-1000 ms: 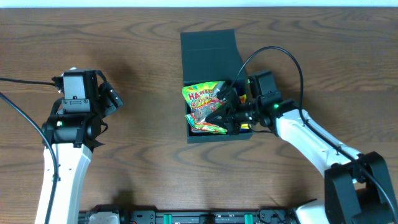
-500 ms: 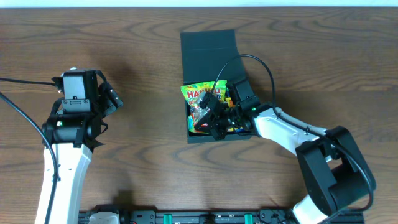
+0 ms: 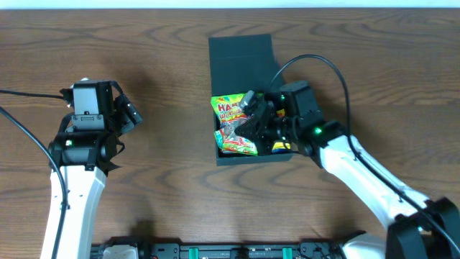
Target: Pack container
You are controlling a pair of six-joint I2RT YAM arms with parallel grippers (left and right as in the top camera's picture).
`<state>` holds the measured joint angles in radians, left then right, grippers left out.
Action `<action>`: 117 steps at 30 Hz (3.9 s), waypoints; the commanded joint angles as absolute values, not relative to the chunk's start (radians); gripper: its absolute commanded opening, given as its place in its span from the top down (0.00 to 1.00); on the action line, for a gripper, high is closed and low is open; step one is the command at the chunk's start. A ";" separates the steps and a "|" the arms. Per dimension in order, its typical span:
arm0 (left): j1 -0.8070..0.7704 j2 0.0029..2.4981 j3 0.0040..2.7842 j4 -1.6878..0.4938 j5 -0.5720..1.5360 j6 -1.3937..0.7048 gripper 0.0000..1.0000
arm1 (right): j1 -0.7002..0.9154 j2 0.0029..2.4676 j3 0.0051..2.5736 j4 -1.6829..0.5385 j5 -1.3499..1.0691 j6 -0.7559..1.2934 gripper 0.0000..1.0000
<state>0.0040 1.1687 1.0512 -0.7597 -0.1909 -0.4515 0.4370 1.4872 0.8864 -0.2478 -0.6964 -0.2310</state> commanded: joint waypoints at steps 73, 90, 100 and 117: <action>0.007 1.165 1.063 -0.763 -0.209 -0.449 0.05 | 0.318 1.831 1.092 -0.071 -0.773 -0.136 0.99; 0.007 1.165 1.063 -0.763 -0.209 -0.449 0.05 | 0.440 1.904 1.133 -0.042 -0.563 -0.132 0.99; 0.007 1.165 1.063 -0.763 -0.209 -0.449 0.05 | 0.440 2.079 1.134 0.010 -0.579 -0.136 0.99; 0.007 1.165 1.063 -0.763 -0.209 -0.449 0.05 | 0.427 1.881 1.210 -0.160 -0.550 -0.171 0.99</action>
<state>0.0040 1.1687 1.0512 -0.7593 -0.1909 -0.4515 0.4240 1.9160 1.1969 -0.1669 -0.5747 -0.1493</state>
